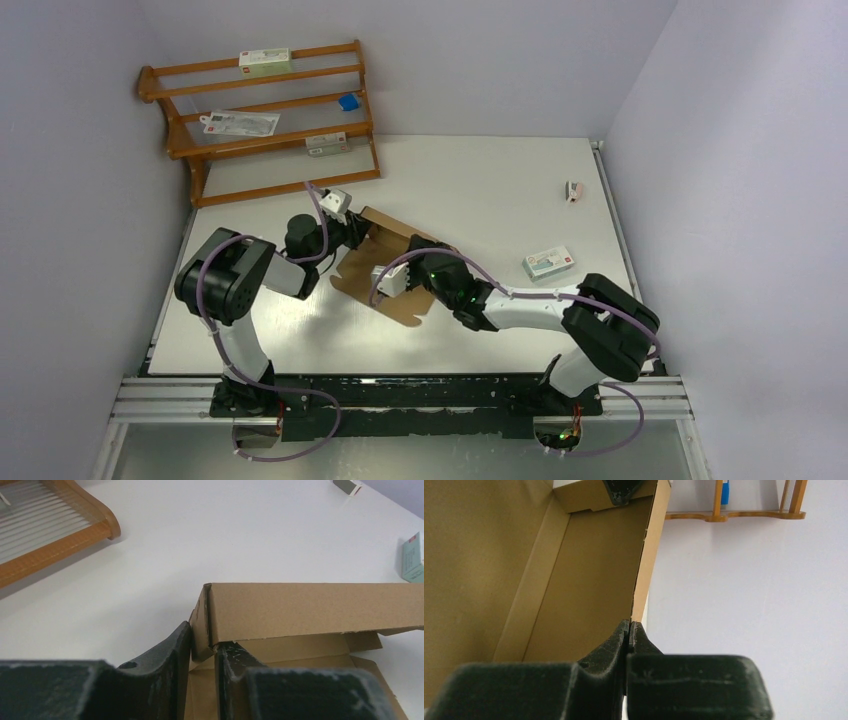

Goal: Fold the paper box

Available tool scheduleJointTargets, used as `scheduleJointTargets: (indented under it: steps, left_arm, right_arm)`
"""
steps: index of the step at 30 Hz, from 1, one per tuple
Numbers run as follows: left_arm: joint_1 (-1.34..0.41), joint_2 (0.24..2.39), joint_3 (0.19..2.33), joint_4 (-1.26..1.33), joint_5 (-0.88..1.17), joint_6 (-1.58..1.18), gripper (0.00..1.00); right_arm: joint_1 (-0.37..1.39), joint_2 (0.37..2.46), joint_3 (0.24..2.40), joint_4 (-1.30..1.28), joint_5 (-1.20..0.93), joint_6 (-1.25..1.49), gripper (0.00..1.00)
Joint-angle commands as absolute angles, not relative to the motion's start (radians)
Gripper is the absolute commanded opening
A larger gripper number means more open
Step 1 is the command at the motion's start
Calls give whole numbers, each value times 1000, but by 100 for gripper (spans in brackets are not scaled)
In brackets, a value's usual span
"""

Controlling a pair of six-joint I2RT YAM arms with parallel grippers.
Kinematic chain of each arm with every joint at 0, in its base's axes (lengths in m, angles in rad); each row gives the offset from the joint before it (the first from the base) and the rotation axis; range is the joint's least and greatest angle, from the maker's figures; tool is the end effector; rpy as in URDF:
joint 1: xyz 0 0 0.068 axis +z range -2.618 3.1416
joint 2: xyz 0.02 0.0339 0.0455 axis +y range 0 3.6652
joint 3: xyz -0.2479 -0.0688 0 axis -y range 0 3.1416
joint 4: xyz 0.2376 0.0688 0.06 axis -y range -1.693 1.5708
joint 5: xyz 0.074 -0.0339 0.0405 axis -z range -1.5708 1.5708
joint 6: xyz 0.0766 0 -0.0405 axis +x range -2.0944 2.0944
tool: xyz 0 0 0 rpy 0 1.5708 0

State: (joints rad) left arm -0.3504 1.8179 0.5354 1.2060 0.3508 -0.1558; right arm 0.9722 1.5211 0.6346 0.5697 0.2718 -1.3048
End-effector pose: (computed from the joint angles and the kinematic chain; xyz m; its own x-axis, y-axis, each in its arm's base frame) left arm 0.3208 -0.1453 0.1320 -0.1709 -0.0927 -0.9809 0.6253 0.7592 -0.1807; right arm 0.2113 0.2733 0.1689 0.5830 -0.7947 -0.1691 -0.3408 -0.0502 -0.9388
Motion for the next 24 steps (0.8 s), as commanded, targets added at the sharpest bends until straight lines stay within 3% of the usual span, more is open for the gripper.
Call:
scheduleJointTargets:
  steps: [1, 11, 24]
  left_arm:
    - [-361, 1806, 563, 1251, 314, -119, 23]
    - [-416, 1802, 536, 1216, 144, -100, 12]
    - [-469, 1815, 577, 1092, -121, -149, 18]
  right_arm:
    - [968, 1518, 636, 444, 172, -1245, 0]
    - [961, 1523, 652, 436, 156, -1230, 0]
    - [962, 1525, 666, 425, 141, -1212, 0]
